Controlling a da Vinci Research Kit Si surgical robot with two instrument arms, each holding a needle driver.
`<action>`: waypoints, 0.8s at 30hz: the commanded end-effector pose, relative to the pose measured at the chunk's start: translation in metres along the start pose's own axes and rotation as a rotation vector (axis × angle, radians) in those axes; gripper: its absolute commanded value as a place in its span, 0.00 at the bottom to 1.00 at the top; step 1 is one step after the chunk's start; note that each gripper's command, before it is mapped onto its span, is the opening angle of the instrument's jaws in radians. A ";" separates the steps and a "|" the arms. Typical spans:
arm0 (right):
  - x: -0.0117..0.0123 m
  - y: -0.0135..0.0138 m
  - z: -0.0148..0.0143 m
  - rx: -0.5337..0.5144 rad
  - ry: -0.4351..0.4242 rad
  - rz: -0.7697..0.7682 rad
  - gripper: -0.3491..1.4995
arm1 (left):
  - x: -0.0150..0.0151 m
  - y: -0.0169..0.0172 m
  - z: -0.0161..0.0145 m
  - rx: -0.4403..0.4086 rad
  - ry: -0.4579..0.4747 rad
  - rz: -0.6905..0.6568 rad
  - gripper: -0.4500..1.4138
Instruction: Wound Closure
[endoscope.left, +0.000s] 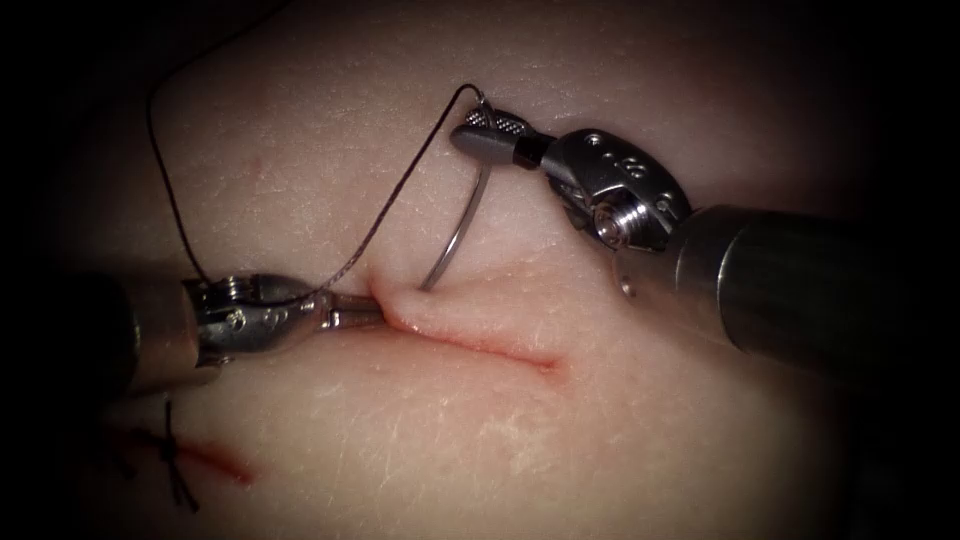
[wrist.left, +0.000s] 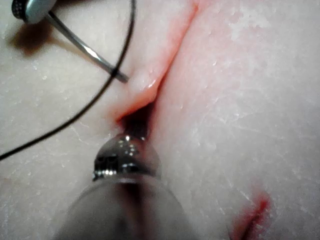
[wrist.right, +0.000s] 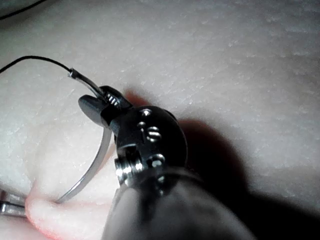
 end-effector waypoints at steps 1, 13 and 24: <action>-0.0010 -0.0002 0.0010 0.028 -0.007 0.053 0.00 | -0.0003 0.0004 0.0010 -0.003 0.000 -0.001 0.00; -0.0023 -0.0003 0.0016 0.120 -0.014 0.327 0.00 | -0.0003 0.0003 0.0011 -0.003 0.000 -0.001 0.00; -0.0035 -0.0021 0.0031 0.181 -0.013 0.441 0.00 | 0.0001 0.0002 0.0015 0.000 -0.001 0.007 0.00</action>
